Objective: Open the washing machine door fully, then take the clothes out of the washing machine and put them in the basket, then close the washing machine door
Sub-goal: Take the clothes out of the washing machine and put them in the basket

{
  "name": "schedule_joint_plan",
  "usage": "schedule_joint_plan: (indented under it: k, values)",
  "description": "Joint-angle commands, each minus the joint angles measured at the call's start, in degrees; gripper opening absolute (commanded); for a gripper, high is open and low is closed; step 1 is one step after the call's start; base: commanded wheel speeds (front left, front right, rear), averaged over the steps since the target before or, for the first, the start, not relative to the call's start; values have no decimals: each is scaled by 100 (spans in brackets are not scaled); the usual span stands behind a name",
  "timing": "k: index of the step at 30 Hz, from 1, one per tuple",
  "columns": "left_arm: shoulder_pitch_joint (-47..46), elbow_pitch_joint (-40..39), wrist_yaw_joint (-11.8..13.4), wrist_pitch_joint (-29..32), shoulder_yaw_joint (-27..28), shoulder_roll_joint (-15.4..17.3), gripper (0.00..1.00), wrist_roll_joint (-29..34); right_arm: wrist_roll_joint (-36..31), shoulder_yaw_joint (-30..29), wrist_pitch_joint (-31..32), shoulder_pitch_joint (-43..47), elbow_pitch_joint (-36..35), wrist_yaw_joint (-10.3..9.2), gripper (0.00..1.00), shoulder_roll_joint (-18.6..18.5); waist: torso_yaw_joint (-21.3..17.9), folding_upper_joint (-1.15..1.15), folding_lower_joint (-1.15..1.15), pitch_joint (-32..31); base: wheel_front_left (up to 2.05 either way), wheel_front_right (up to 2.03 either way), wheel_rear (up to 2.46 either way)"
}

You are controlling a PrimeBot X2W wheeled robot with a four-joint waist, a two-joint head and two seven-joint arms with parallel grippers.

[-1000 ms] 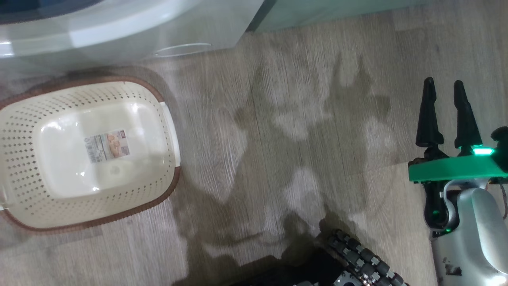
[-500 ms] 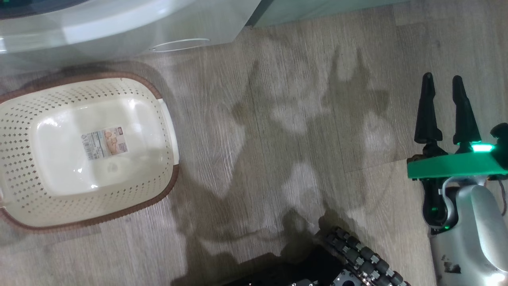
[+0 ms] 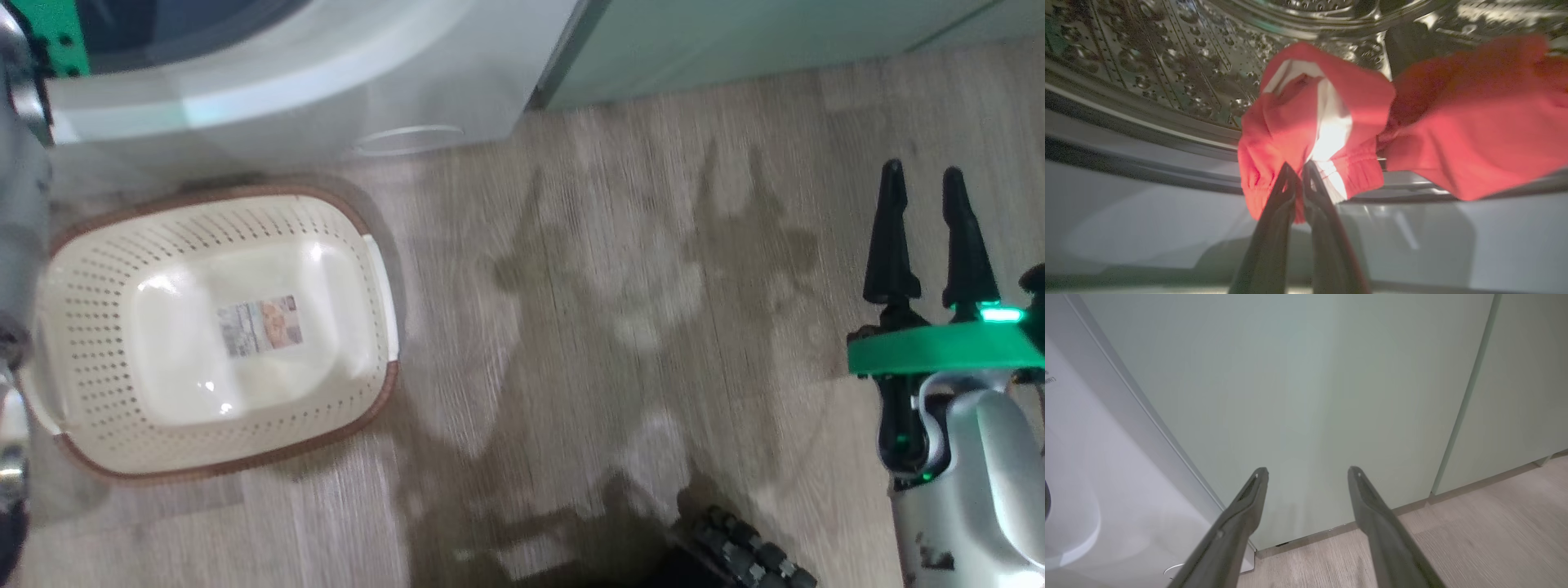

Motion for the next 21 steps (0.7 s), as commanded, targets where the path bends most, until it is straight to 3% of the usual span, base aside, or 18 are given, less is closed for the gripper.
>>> schedule_joint_plan:
  k: [1, 5, 8, 11, 21]
  values:
    - [-4, -142, -20, -90, 65, 196, 0, -35, -31, 62, -61, 232, -116, -4, 100, -53, 90, 0, 0, -210, 0, 0, 0]
    - [386, -130, -307, -527, 178, 79, 0, -269, -32, 53, -61, 398, -39, -4, 100, -93, 198, 0, 0, -633, 0, 0, 0]
    - [917, -122, -359, -954, 265, -317, 0, -463, -26, 24, -61, 559, 13, -4, 100, -143, 295, 0, 0, -1008, 0, 0, 0]
    - [1407, -116, -512, -1247, 294, -485, 0, -579, -26, -6, -61, 739, 49, -4, 100, -198, 396, 0, 0, -1366, 0, 0, 0]
    - [2603, -105, -919, -1697, 279, -826, 0, -815, 10, -177, -61, 1246, 106, -4, 100, -340, 801, 0, 0, -2141, 0, 0, 0]
